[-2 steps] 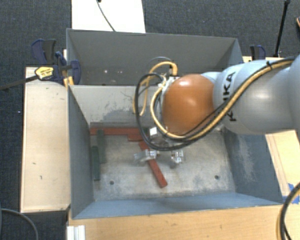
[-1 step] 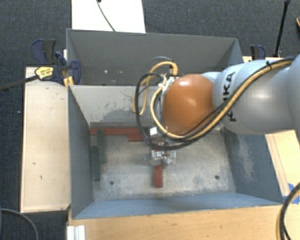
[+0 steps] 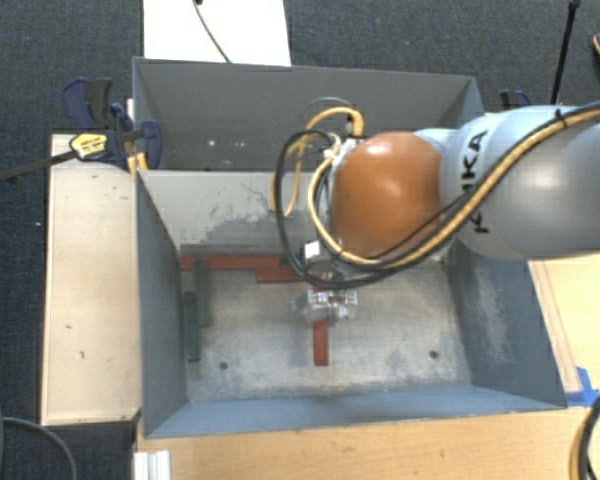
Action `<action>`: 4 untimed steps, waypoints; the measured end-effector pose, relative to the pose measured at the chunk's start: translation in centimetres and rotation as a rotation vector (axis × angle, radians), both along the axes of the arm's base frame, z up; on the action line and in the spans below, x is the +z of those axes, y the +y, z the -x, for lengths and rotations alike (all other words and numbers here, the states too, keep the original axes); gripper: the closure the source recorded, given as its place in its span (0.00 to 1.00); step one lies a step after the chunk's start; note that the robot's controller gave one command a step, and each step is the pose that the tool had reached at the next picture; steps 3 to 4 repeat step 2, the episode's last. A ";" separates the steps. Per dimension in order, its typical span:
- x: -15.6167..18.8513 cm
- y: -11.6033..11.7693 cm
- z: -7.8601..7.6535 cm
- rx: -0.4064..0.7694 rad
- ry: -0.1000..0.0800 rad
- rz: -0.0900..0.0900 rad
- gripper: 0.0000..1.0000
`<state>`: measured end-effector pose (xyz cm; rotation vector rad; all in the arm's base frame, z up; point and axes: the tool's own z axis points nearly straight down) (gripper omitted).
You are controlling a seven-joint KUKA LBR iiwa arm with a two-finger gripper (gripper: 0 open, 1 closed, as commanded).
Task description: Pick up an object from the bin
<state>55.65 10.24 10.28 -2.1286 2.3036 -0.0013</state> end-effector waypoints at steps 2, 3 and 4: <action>9.6 0.1 -0.3 -0.021 -0.001 0.000 1.00; 9.6 0.1 -0.3 -0.021 -0.001 0.000 1.00; 9.6 0.1 -0.3 -0.021 -0.001 0.000 1.00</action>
Offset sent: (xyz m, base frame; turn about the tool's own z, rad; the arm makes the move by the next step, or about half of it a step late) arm -0.0001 0.0000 0.0623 0.0000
